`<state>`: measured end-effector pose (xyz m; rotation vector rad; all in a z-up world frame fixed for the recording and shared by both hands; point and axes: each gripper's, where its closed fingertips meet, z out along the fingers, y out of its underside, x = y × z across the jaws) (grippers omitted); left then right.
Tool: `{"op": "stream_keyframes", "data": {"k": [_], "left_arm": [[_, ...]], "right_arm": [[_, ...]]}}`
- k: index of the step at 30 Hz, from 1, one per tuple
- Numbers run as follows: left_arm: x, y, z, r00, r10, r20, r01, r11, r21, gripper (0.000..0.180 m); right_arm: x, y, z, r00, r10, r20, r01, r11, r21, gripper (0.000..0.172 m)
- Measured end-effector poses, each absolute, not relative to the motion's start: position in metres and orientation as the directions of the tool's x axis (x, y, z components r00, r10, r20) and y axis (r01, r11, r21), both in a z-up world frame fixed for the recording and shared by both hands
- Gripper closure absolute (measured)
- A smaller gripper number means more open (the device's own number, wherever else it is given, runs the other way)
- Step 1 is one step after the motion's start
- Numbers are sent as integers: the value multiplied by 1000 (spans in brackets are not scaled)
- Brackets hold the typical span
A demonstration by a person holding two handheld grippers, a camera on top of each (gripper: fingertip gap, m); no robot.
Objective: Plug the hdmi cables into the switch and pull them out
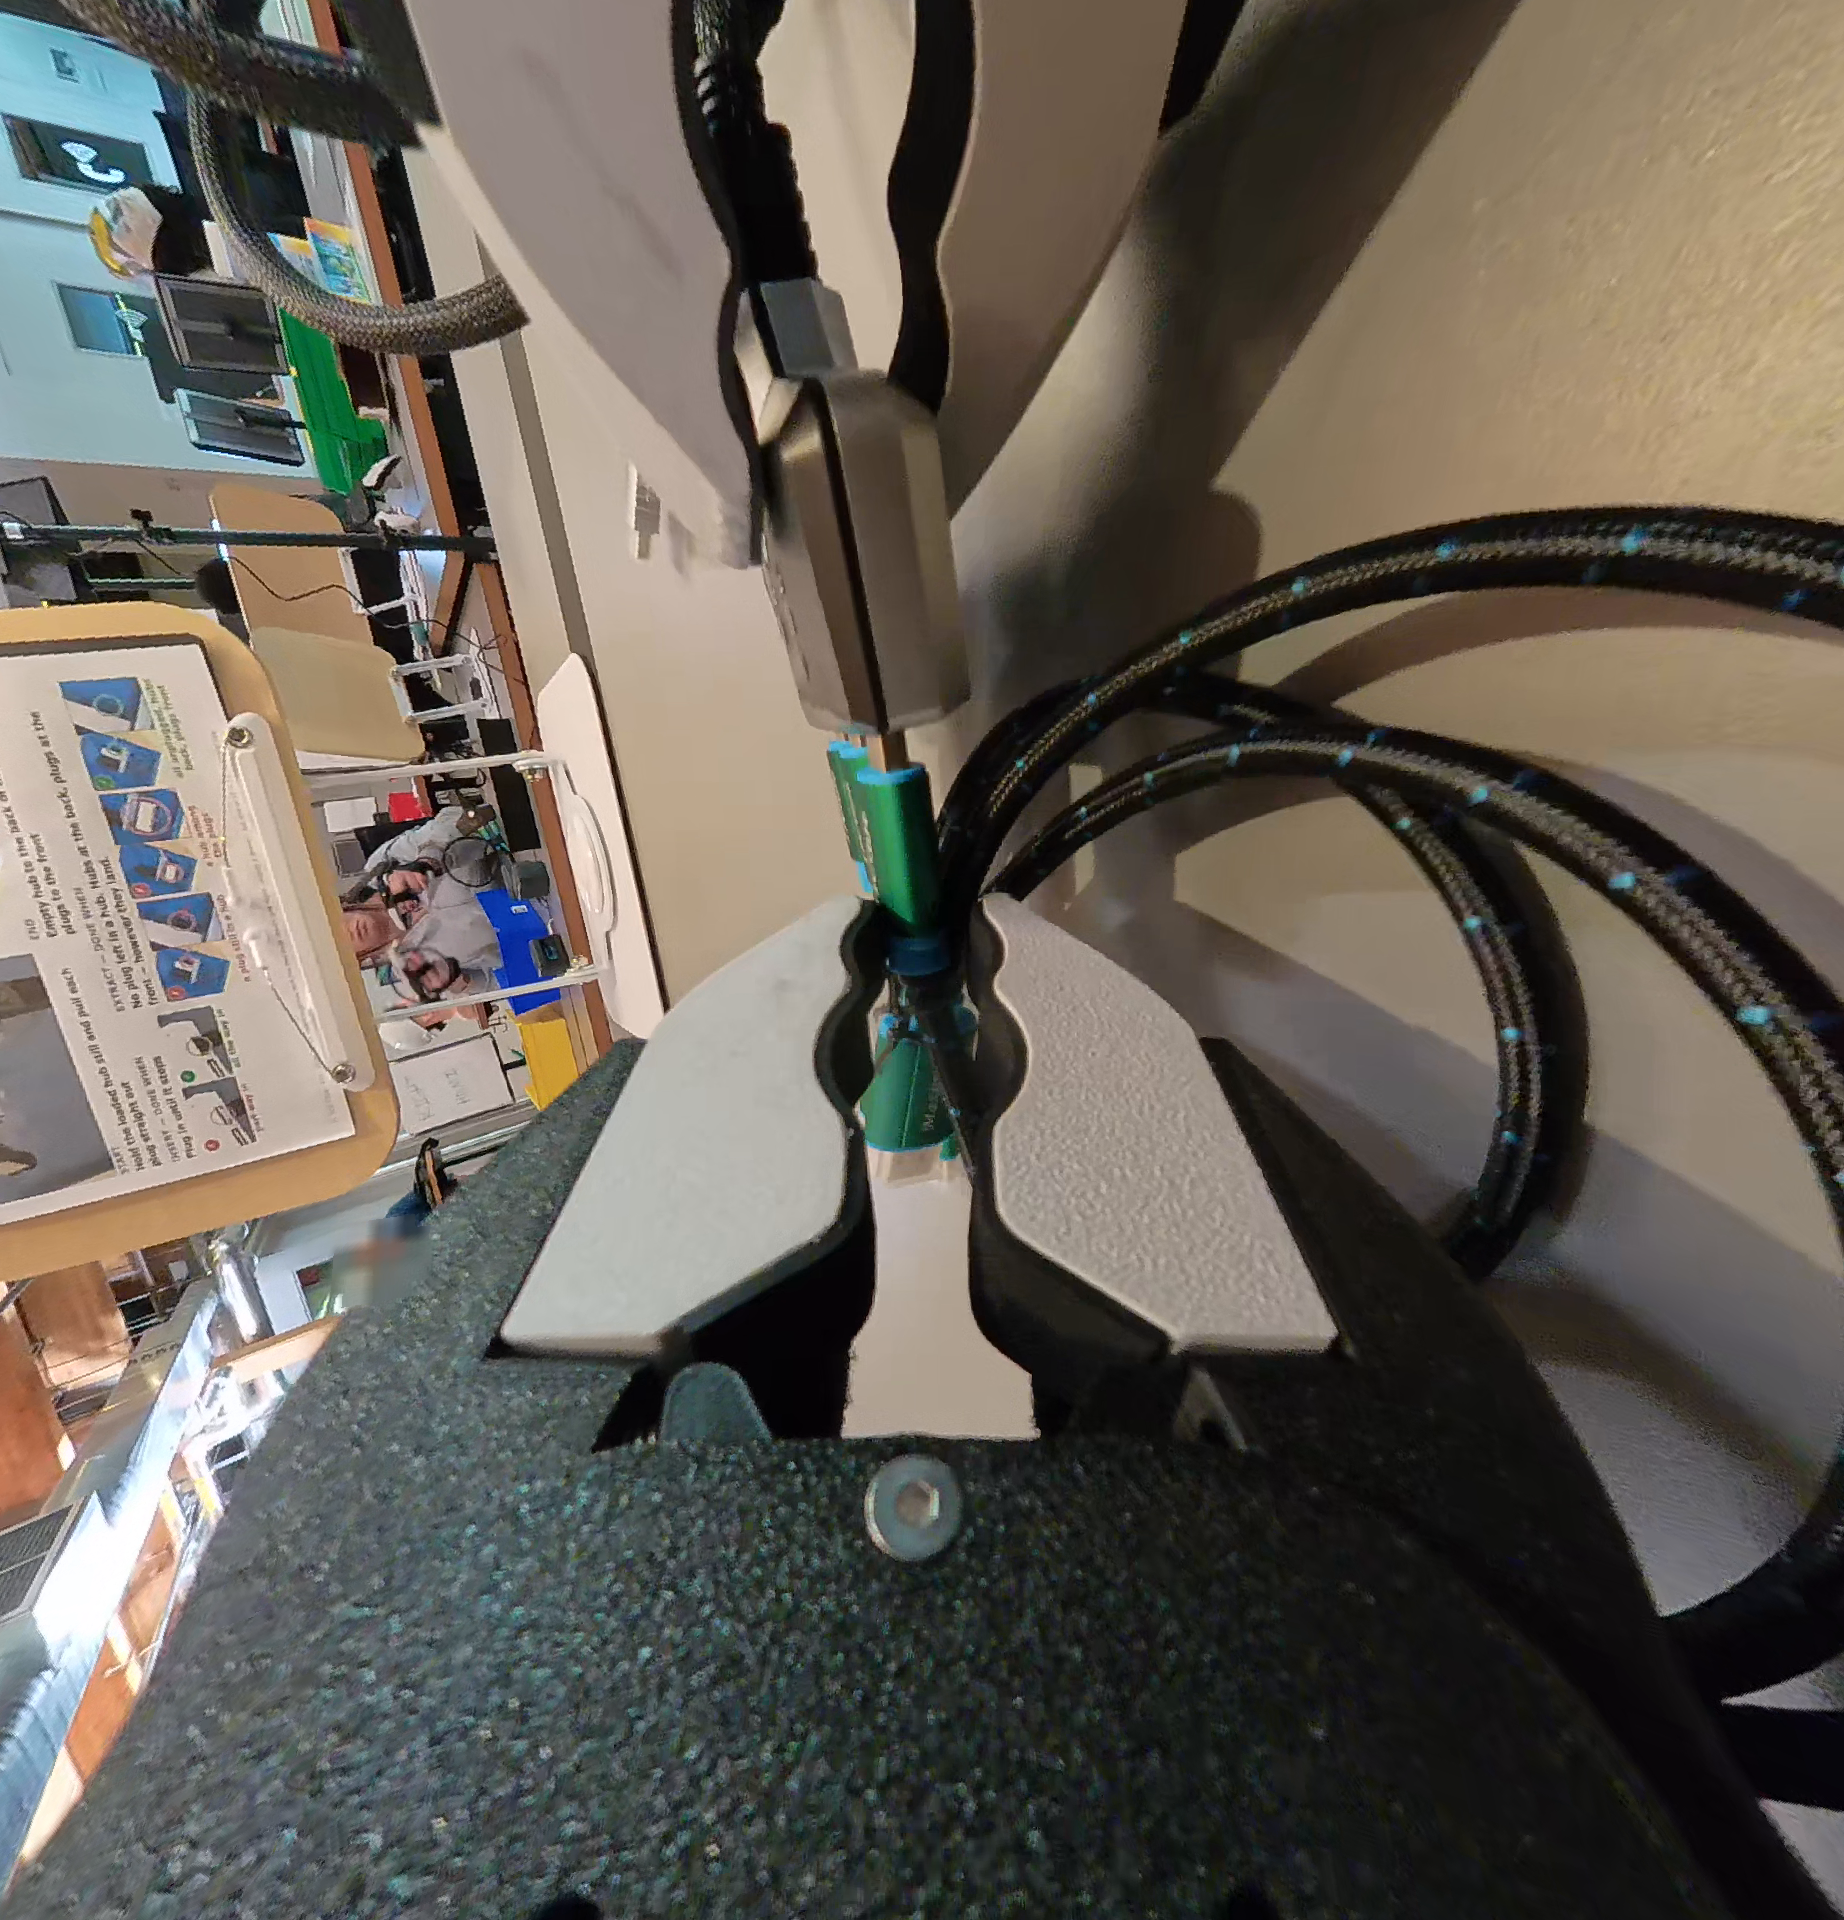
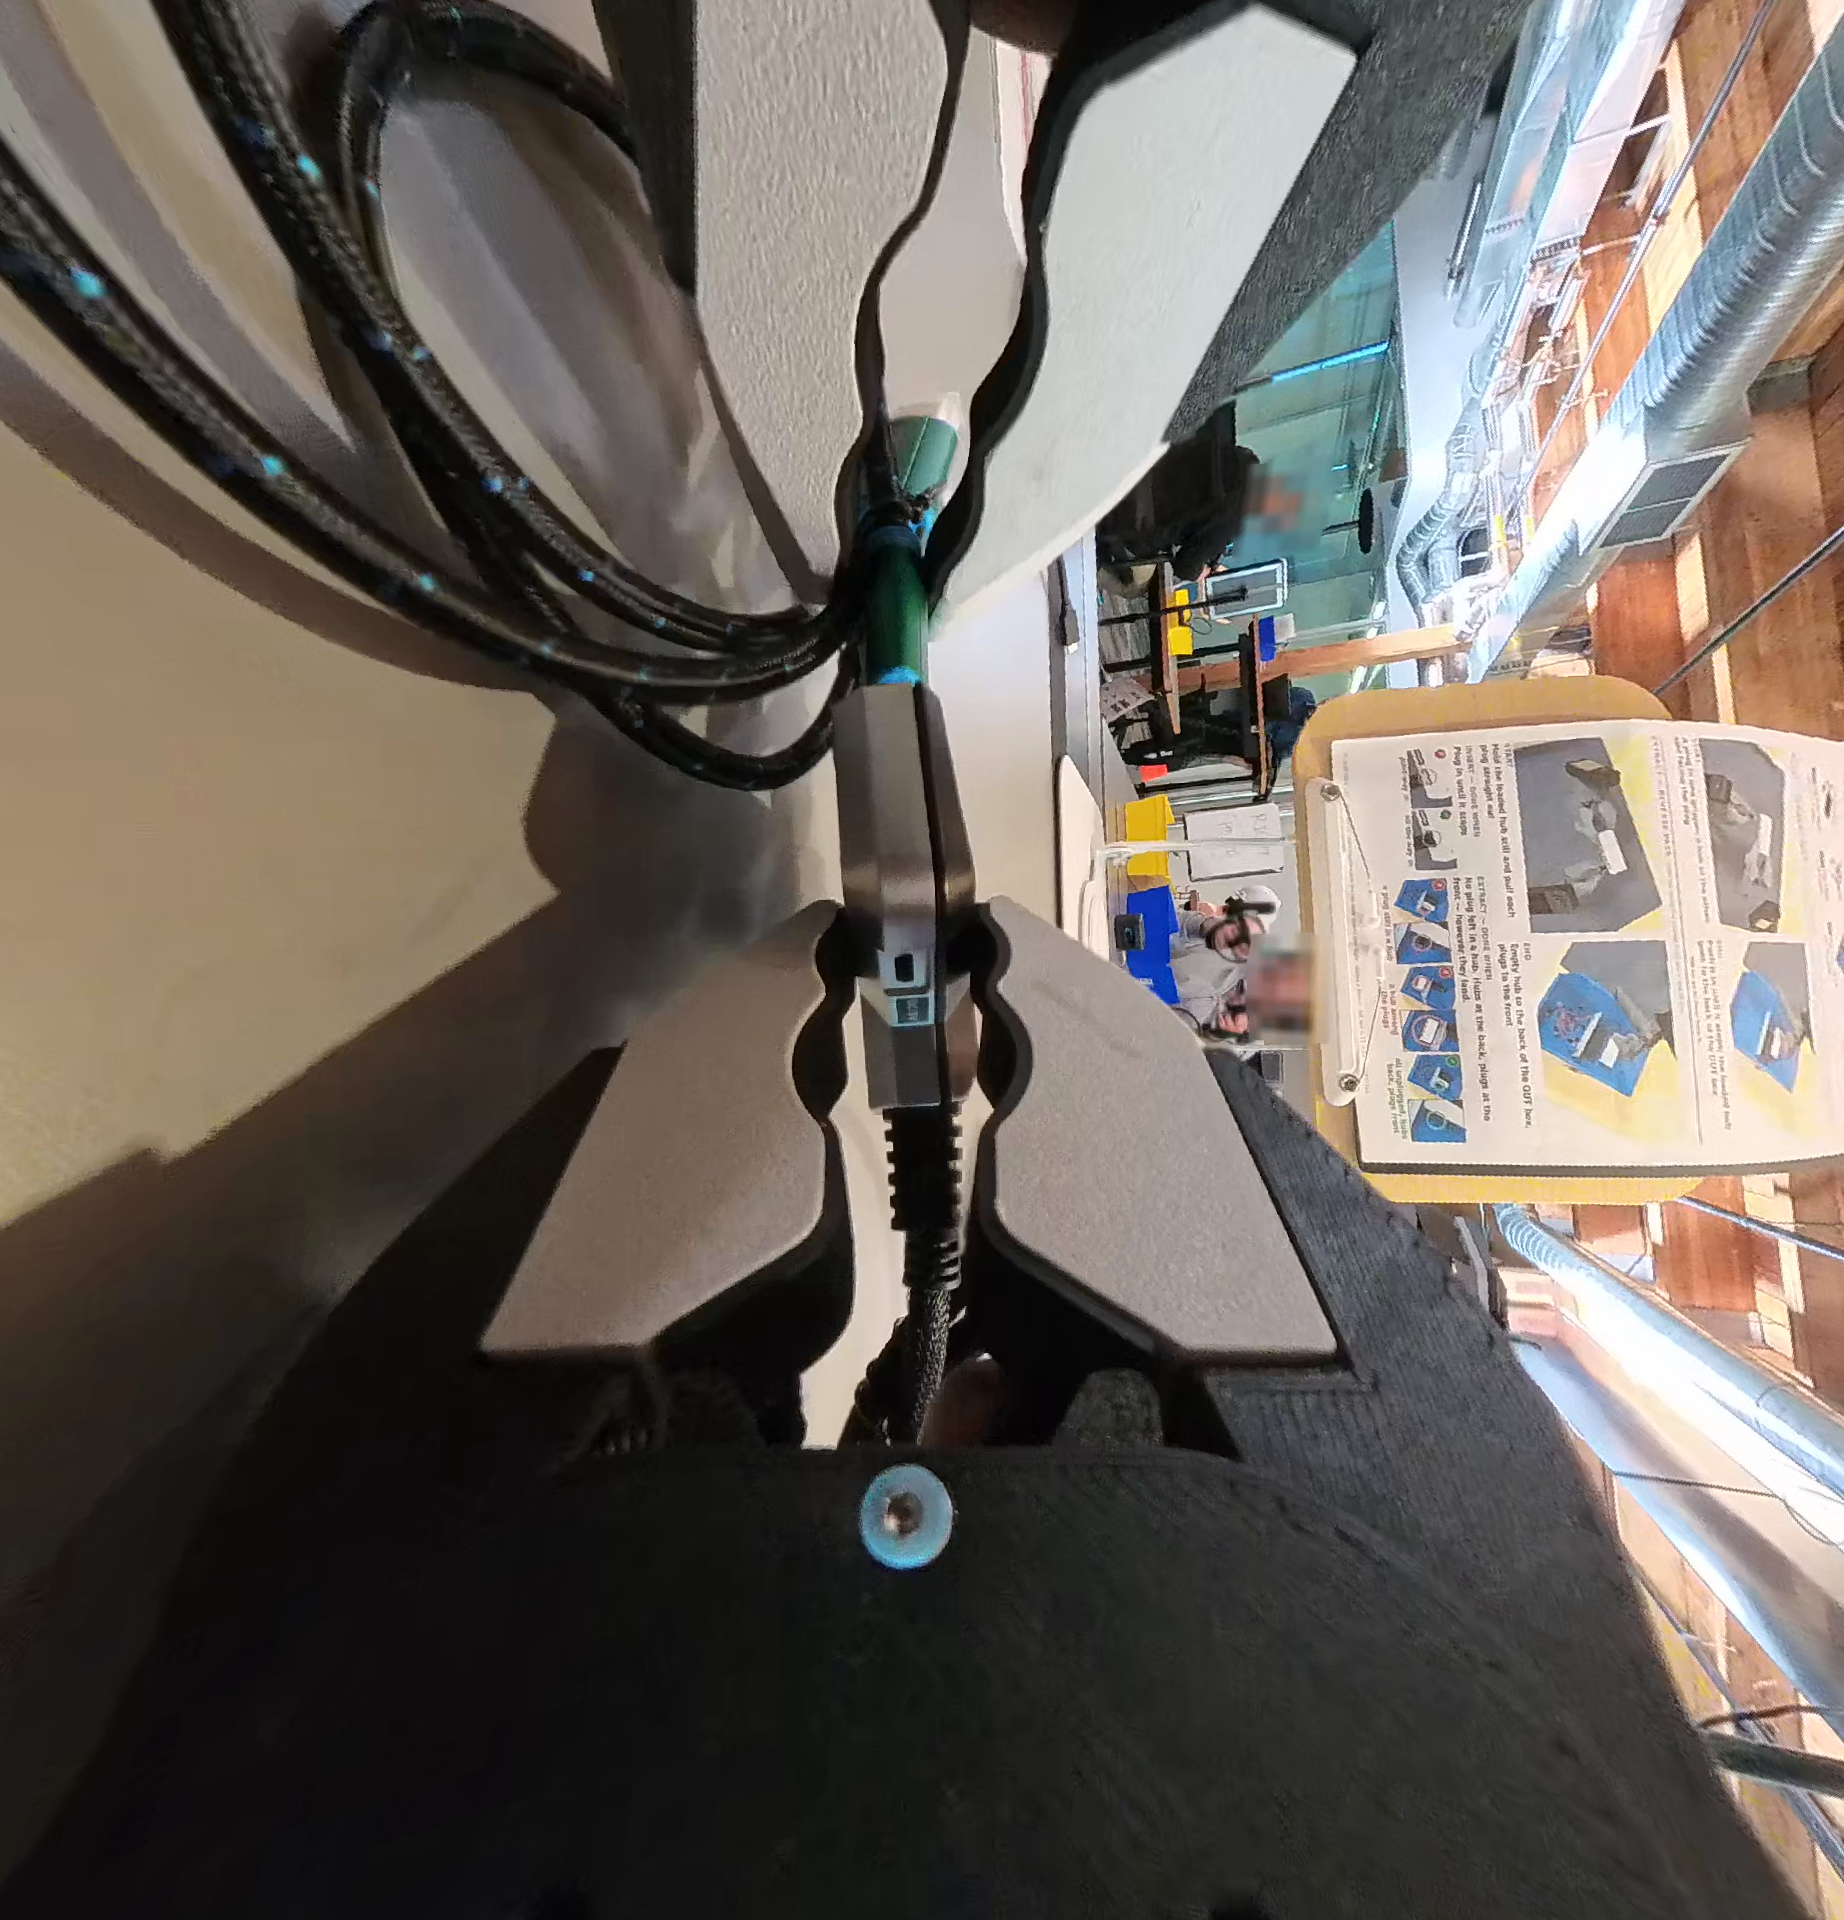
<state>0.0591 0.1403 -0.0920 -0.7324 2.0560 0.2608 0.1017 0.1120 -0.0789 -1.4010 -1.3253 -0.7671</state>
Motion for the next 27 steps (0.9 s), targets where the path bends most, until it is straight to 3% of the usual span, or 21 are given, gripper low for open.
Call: {"op": "stream_keyframes", "data": {"k": [7,9,11,19,27], "left_arm": [[62,137,-93,-411,-384,-827,-586,806,-83,166],[67,127,-88,-384,-381,-841,-545,829,-126,168],[68,137,-84,-356,-372,-857,-592,799,-101,167],[61,150,-104,-405,-451,-795,-649,755,-98,165],[62,149,-105,-371,-544,-753,-649,731,-208,166]], "right_arm": [[92,110,-78,188,320,928,960,139,-243,151],[78,107,-76,194,323,926,949,178,-261,152],[80,114,-72,167,259,951,969,136,-207,152],[86,114,-90,104,282,954,991,47,-122,149],[116,120,-91,163,270,949,986,-77,-148,151]]}}
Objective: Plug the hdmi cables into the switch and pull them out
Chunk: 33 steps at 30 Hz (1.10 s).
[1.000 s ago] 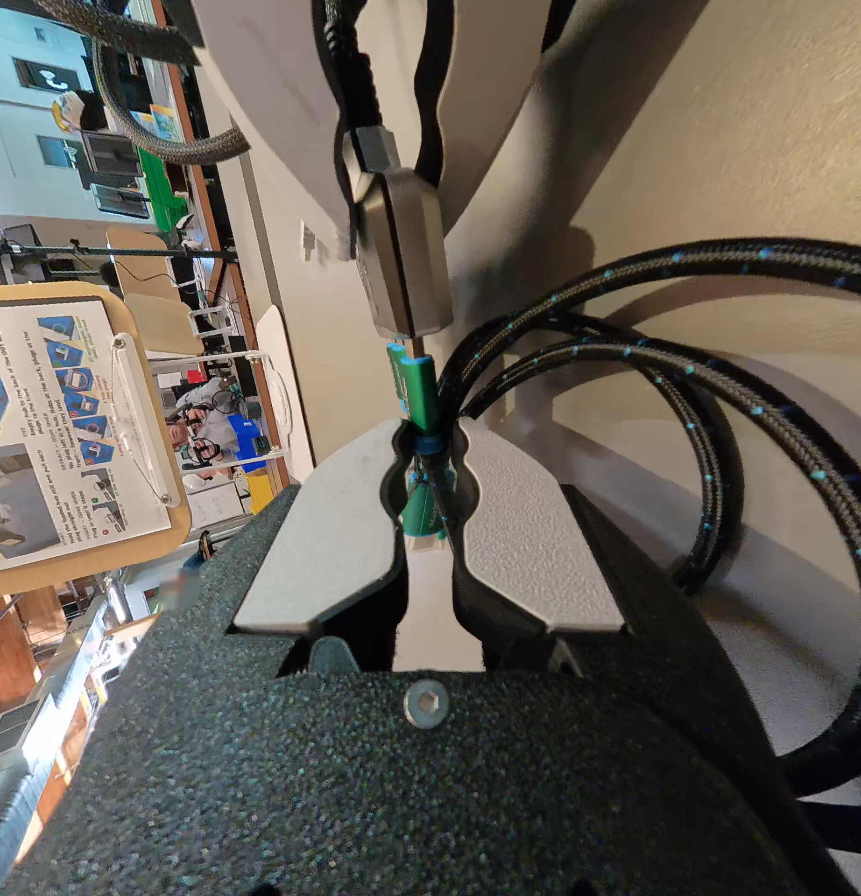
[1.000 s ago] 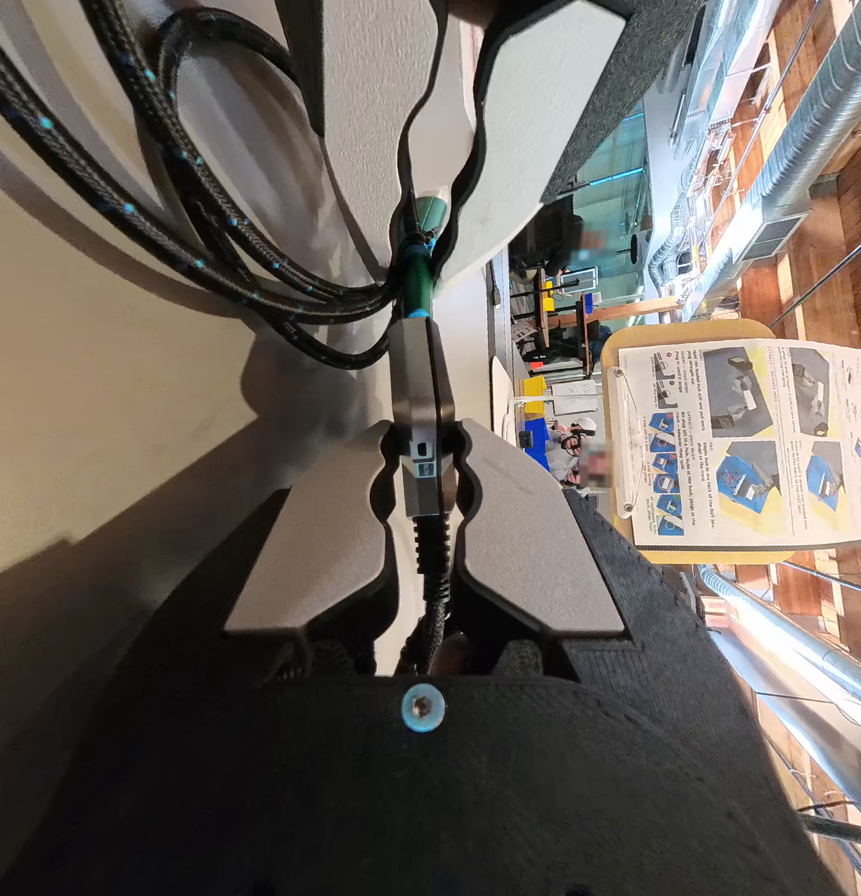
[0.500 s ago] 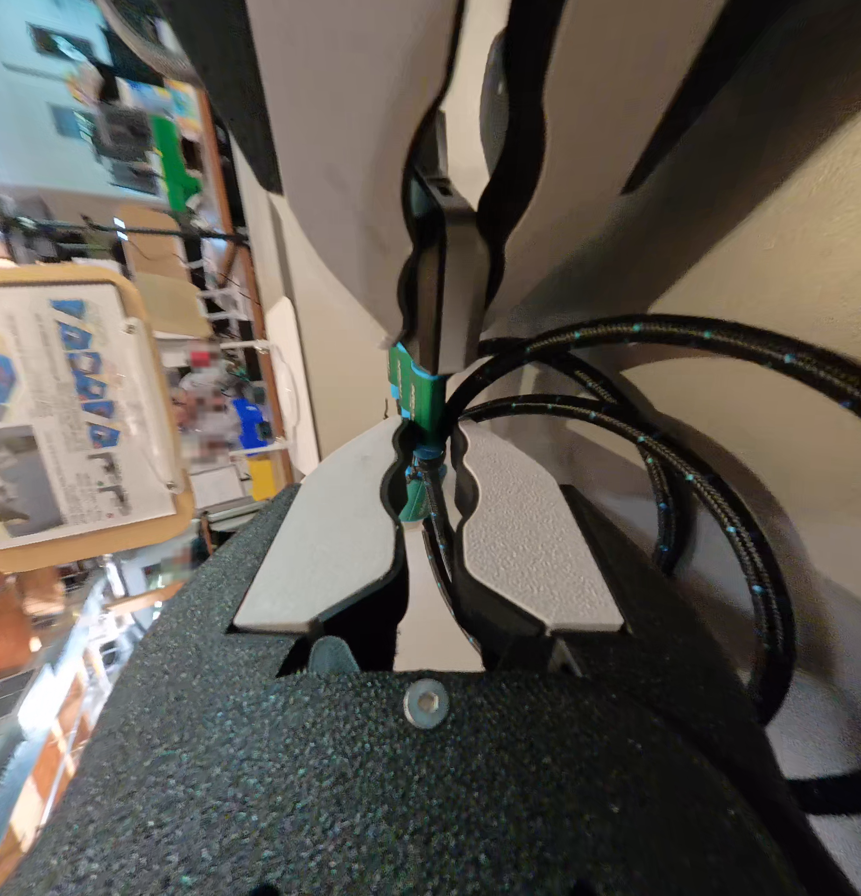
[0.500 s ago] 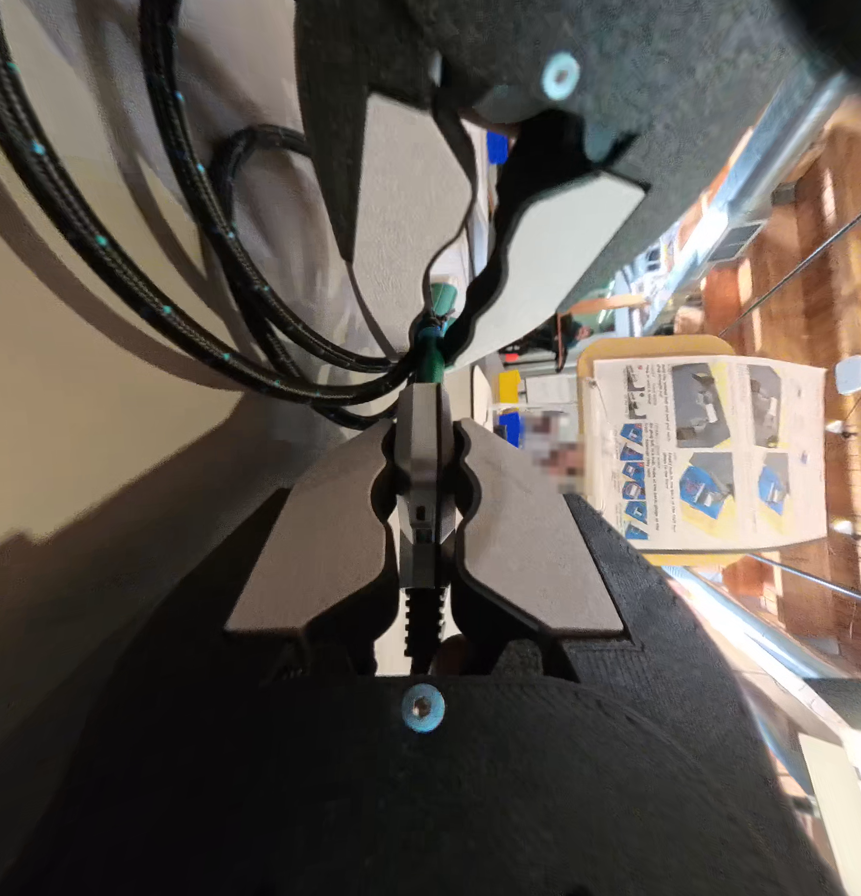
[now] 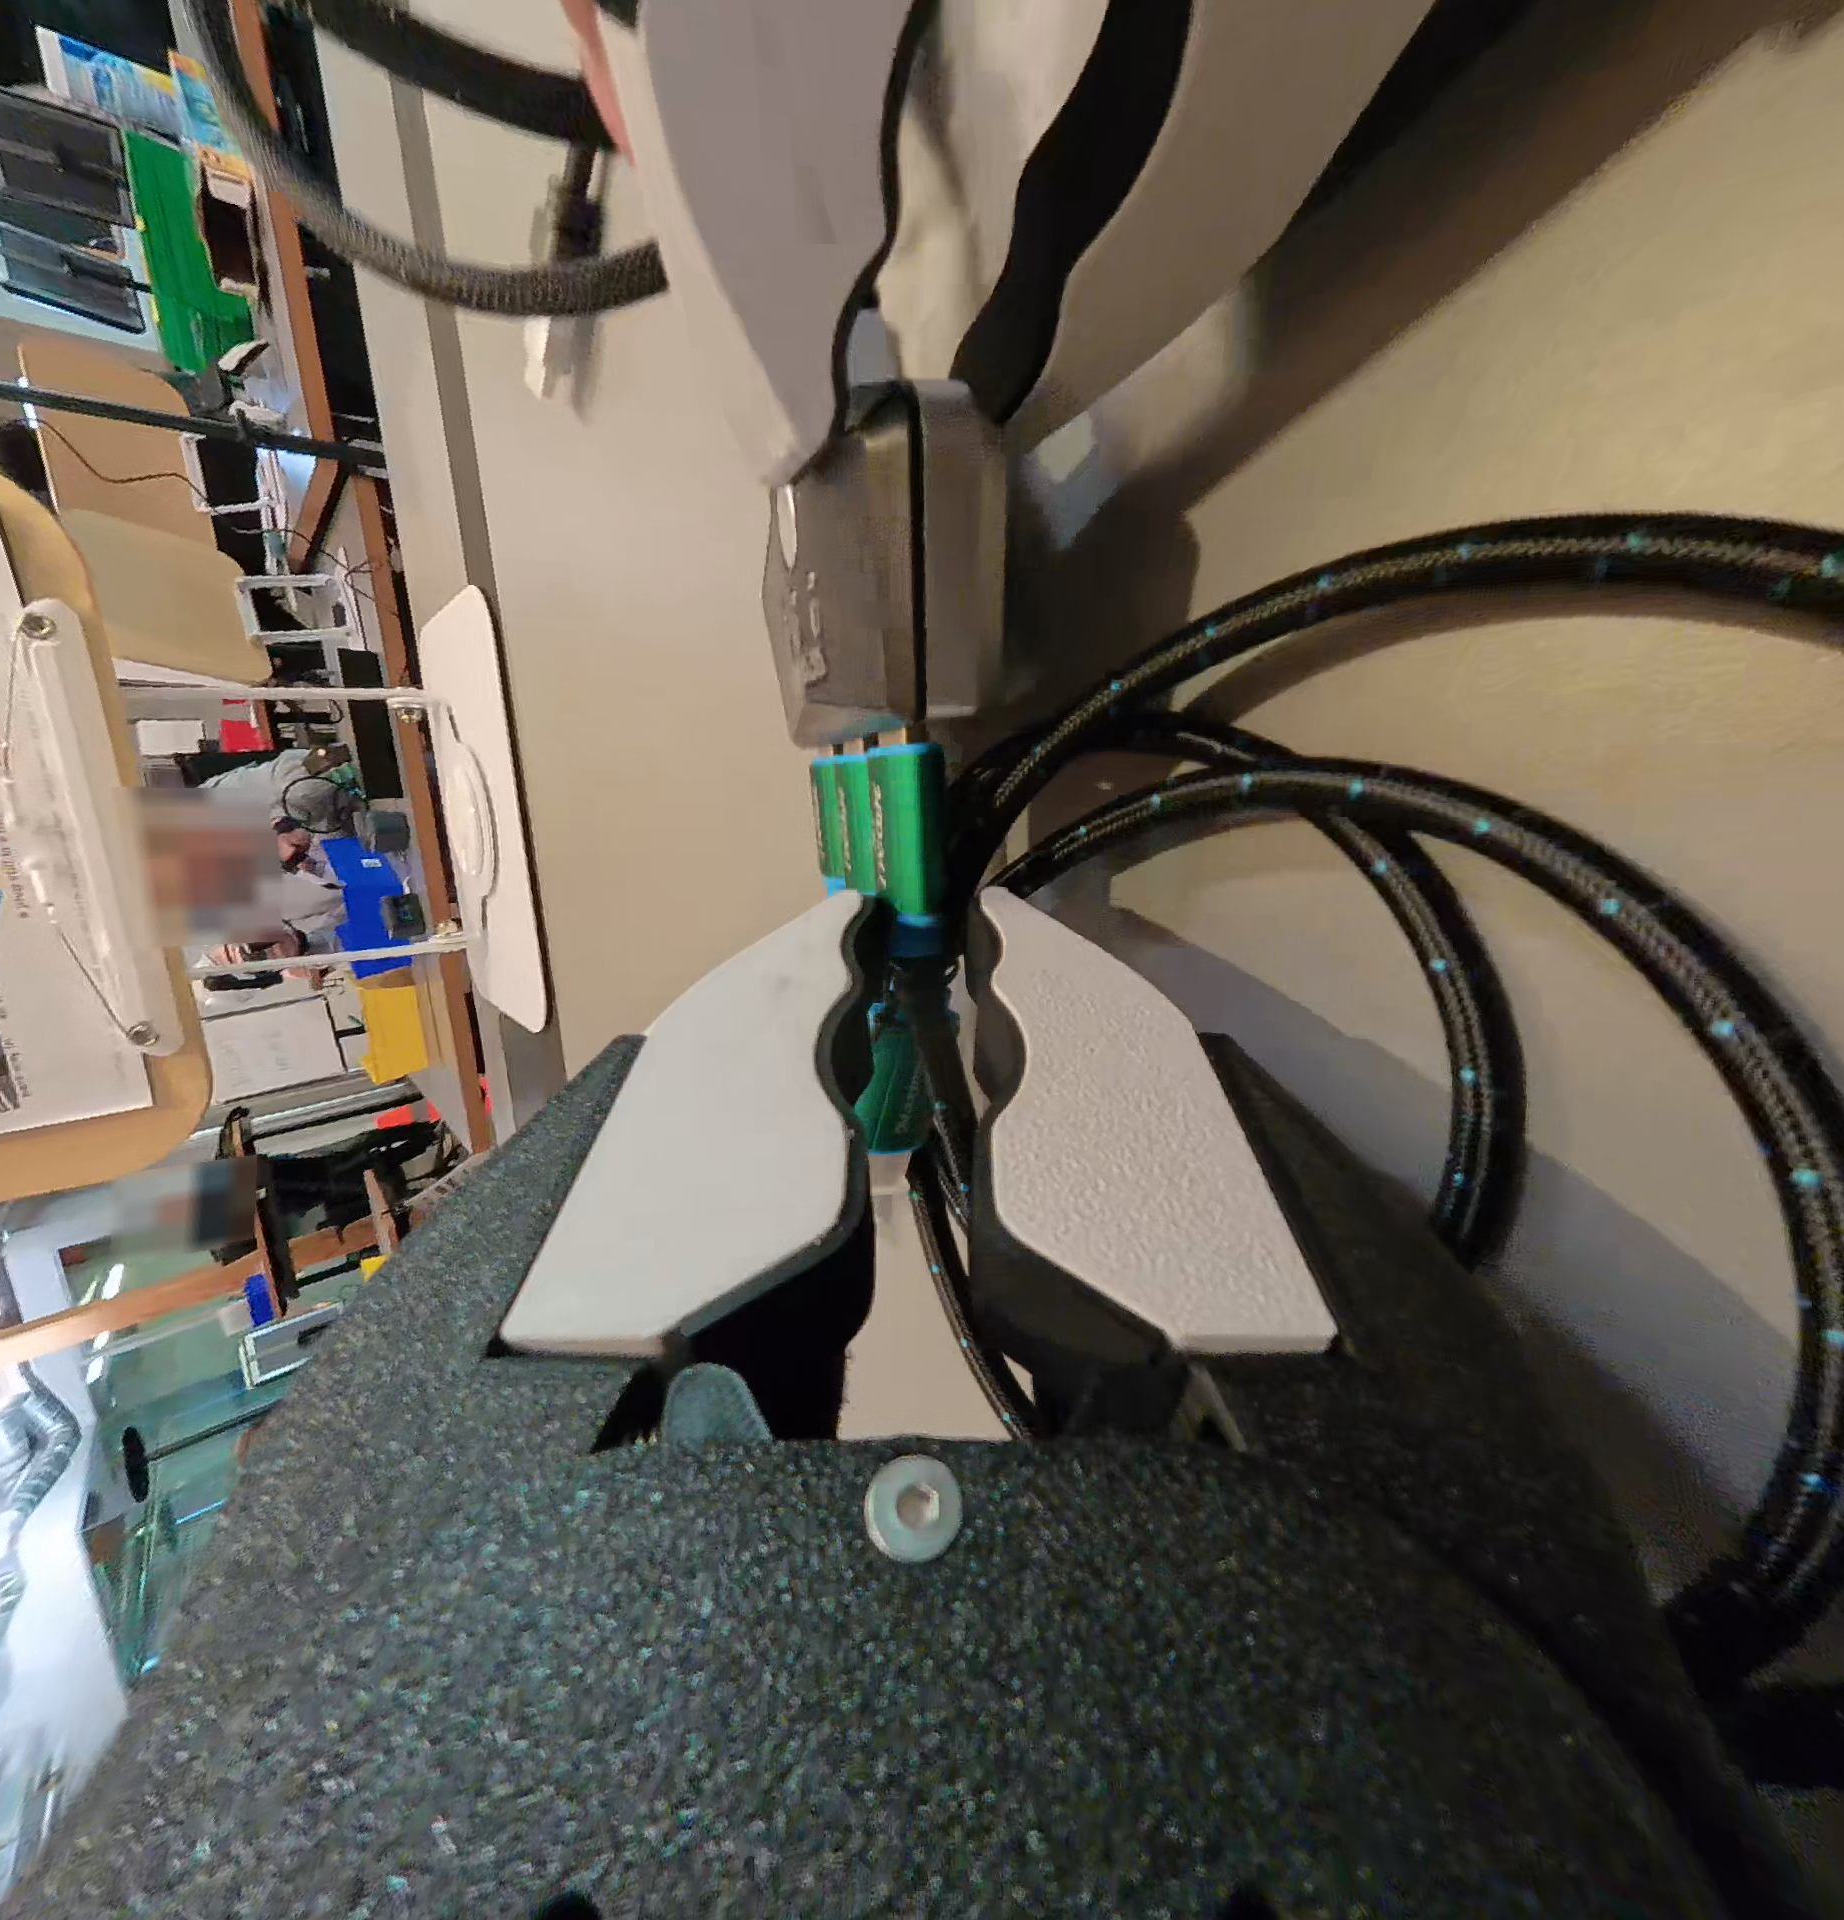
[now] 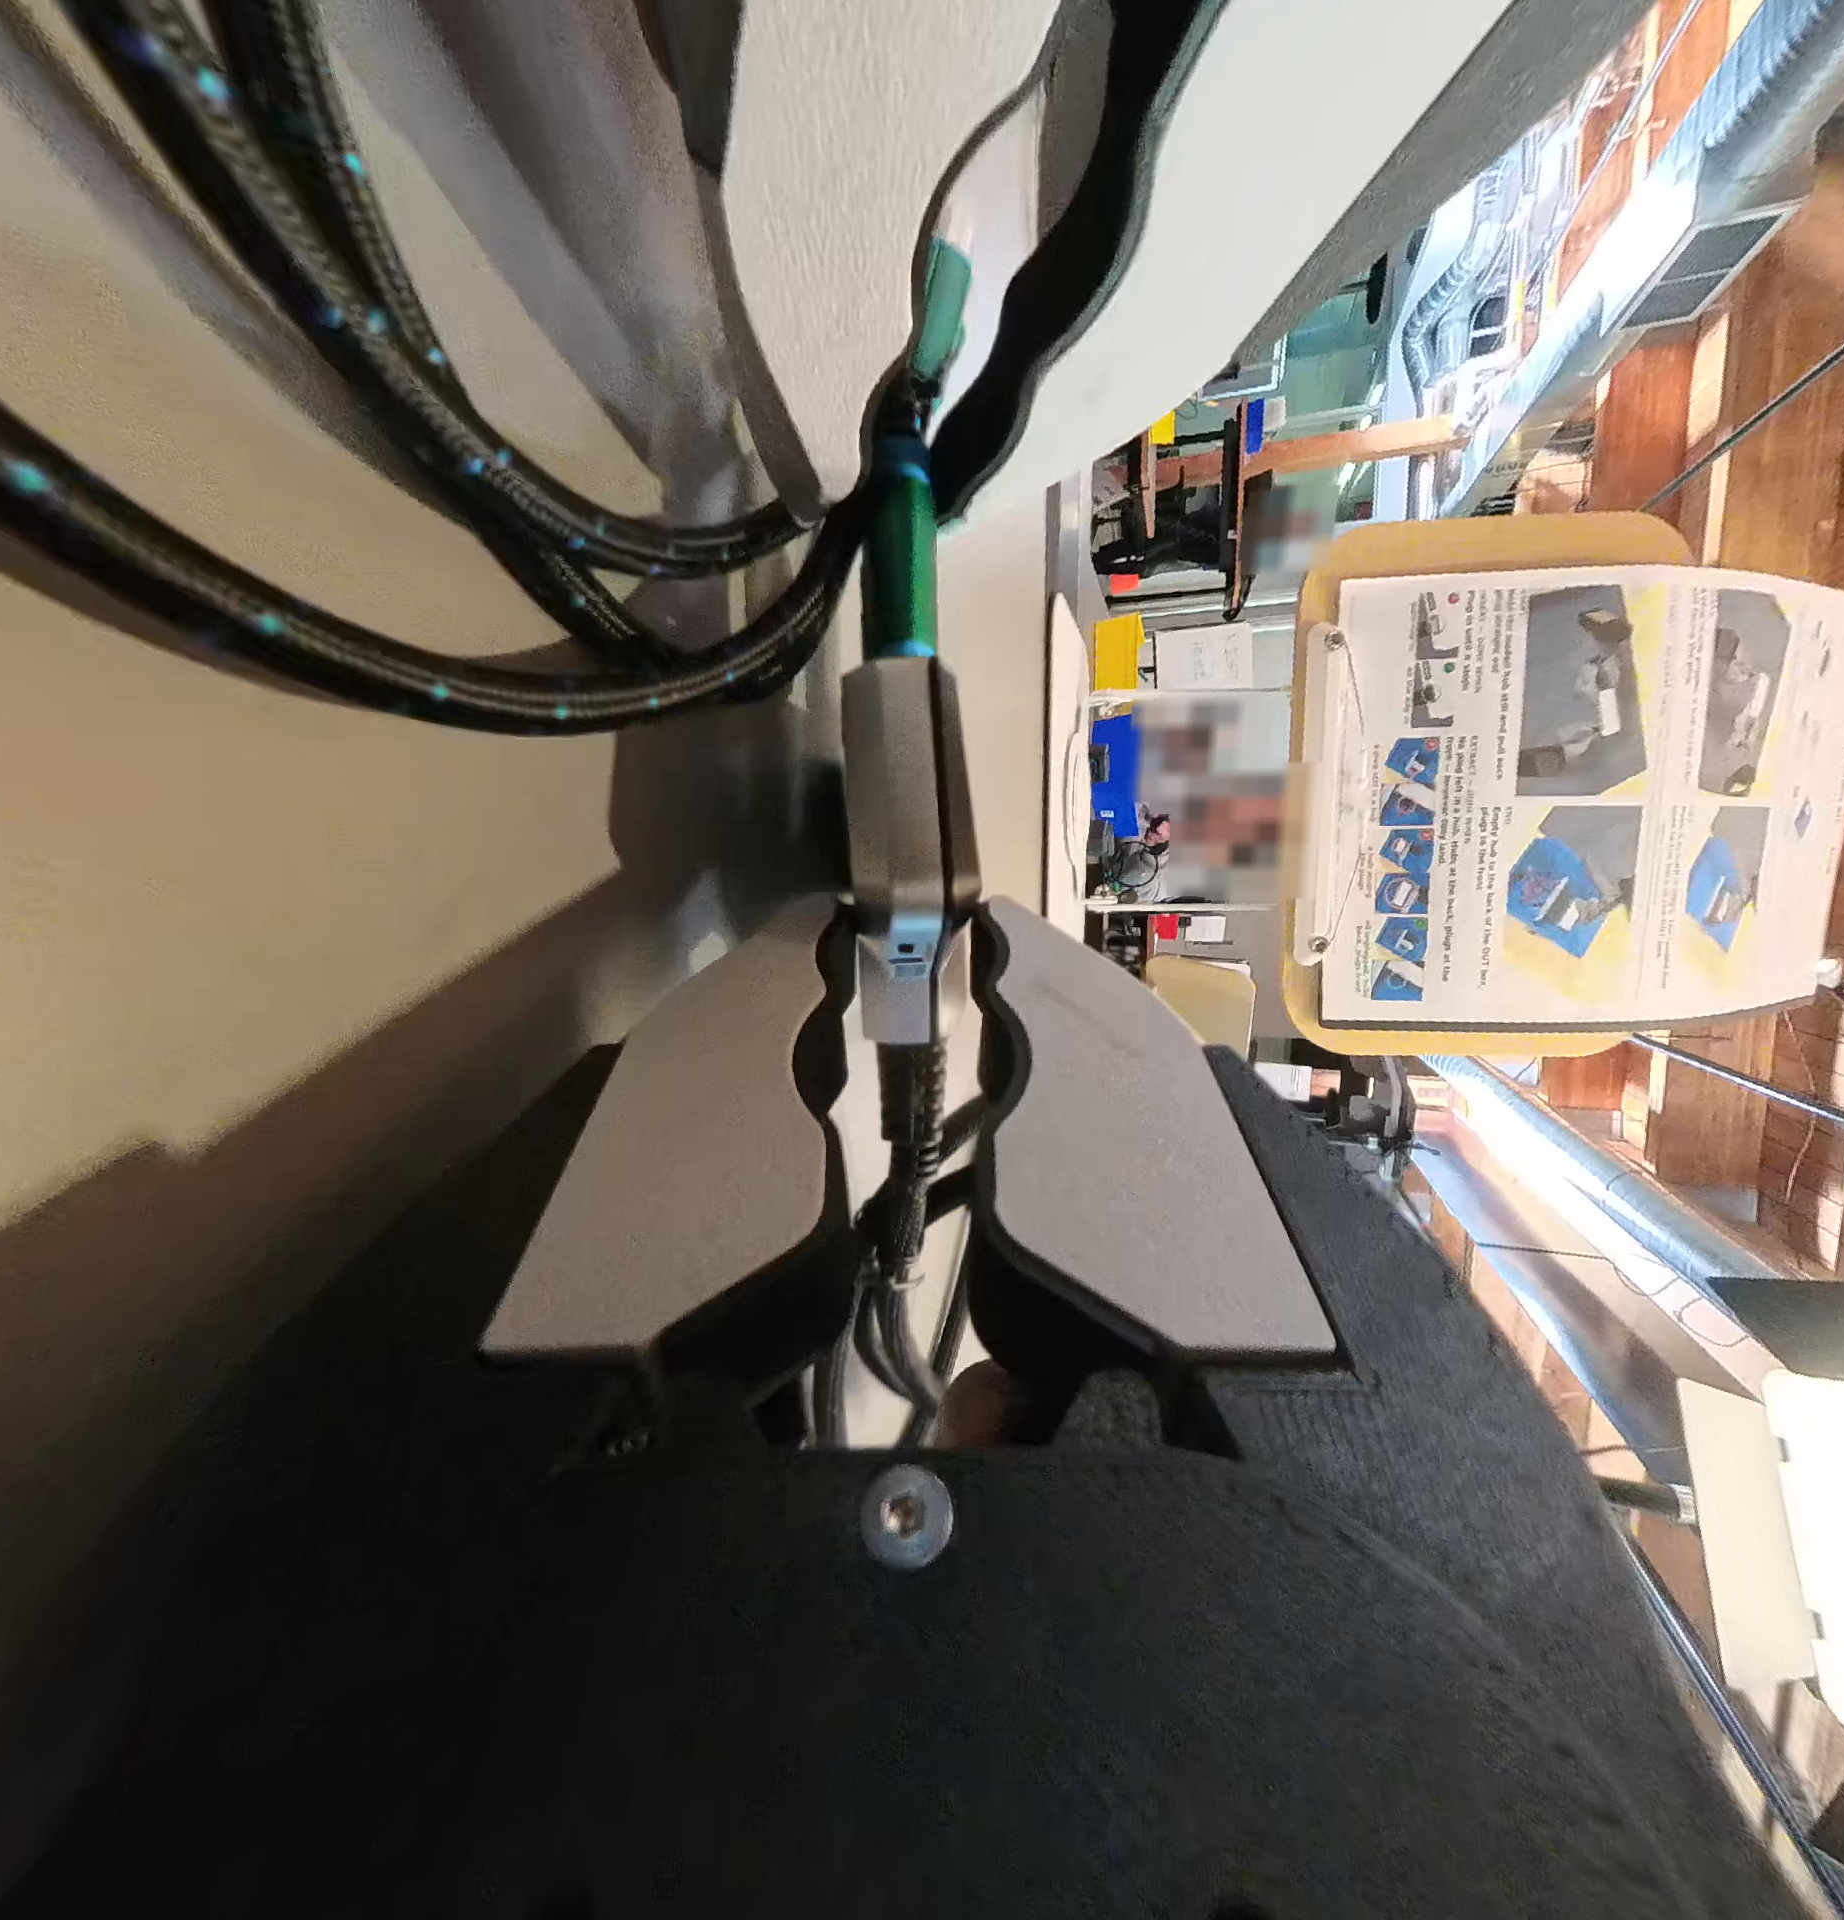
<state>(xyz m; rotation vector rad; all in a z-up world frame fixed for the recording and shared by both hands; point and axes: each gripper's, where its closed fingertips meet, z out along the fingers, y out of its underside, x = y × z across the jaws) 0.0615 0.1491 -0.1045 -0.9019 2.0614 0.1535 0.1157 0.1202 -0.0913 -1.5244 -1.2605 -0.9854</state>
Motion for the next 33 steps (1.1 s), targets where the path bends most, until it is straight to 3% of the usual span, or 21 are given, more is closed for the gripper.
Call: {"op": "stream_keyframes", "data": {"k": [3,7,12,16,19,26,30,33], "left_arm": [[63,149,-105,-372,-534,-759,-645,737,-202,166],[65,147,-106,-385,-591,-708,-616,736,-280,163],[58,128,-88,-439,-729,-525,-493,684,-537,134],[58,144,-50,-340,-867,-364,-380,481,-790,123],[59,175,-33,-214,-931,-297,-287,350,-892,120],[55,229,-21,-18,-963,-268,-77,269,-960,118],[47,231,-3,-24,-962,-270,47,269,-962,147],[42,231,-1,-57,-967,-248,70,244,-967,150]], "right_arm": [[117,122,-92,185,278,943,982,-79,-169,152],[120,124,-93,238,283,929,971,-81,-224,151],[128,123,-96,356,349,867,934,-92,-346,146],[133,122,-93,446,390,805,890,-94,-447,143],[136,120,-92,479,409,776,868,-89,-489,143],[130,117,-93,531,461,711,821,-73,-566,141],[122,115,-96,567,515,643,777,-75,-624,139],[122,115,-94,582,524,622,759,-75,-647,135]]}}
